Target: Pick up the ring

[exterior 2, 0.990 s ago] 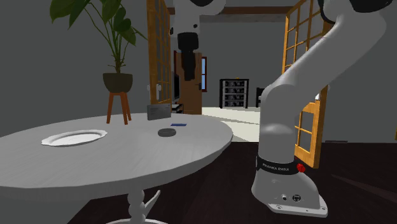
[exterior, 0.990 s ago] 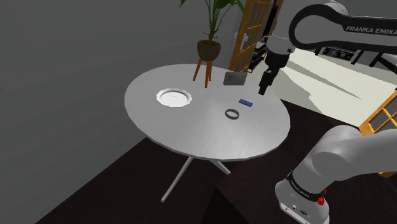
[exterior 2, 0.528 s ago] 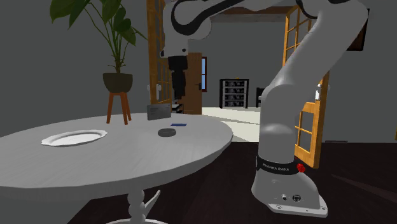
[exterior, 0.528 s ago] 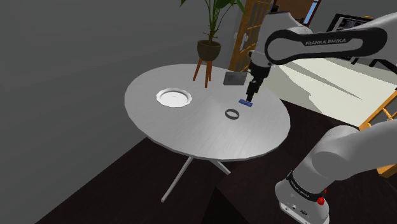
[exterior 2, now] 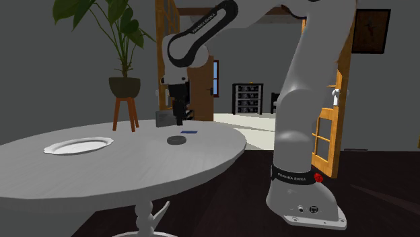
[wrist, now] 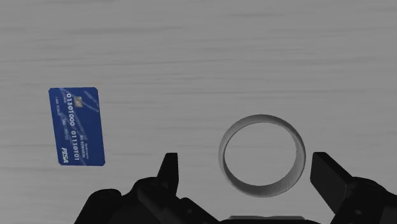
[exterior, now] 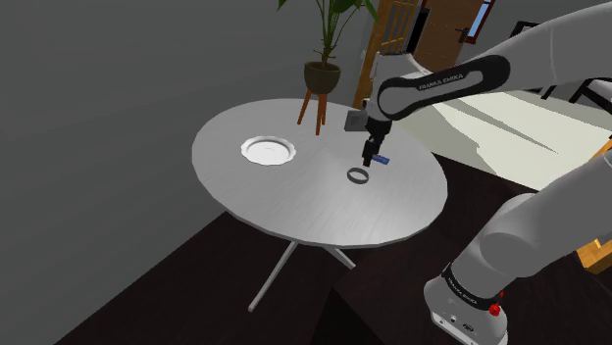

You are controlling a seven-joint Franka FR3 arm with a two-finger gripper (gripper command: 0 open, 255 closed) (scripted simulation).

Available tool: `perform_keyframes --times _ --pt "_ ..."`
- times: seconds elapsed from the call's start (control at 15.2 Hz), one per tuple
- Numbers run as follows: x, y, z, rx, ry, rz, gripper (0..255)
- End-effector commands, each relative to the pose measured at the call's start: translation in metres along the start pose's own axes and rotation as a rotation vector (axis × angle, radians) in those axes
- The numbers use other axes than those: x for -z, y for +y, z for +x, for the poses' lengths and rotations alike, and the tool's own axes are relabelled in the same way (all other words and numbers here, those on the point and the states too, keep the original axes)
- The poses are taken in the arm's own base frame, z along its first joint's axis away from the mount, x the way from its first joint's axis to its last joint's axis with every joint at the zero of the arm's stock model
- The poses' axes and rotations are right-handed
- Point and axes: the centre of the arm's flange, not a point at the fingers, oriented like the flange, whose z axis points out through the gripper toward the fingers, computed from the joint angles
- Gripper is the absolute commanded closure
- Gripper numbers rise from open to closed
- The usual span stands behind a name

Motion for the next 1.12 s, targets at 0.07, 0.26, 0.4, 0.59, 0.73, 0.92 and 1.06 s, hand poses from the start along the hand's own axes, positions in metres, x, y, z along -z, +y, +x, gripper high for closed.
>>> perform_keyframes --times 0.07,0.26,0.4,0.59,0.73,0.92,1.06 --pt "-0.024 0.013 0.021 0.017 -0.007 0.006 0" --pt "-0.040 0.012 0.023 0.017 -0.007 0.006 0" --pt "-0.051 0.011 0.024 0.017 -0.007 0.006 0" --pt "-0.064 0.010 0.025 0.017 -0.007 0.006 0" --pt "-0.064 0.010 0.025 0.017 -0.007 0.006 255" --pt "-0.064 0.011 0.025 0.017 -0.007 0.006 255" --pt "-0.064 0.011 0.025 0.017 -0.007 0.006 255"
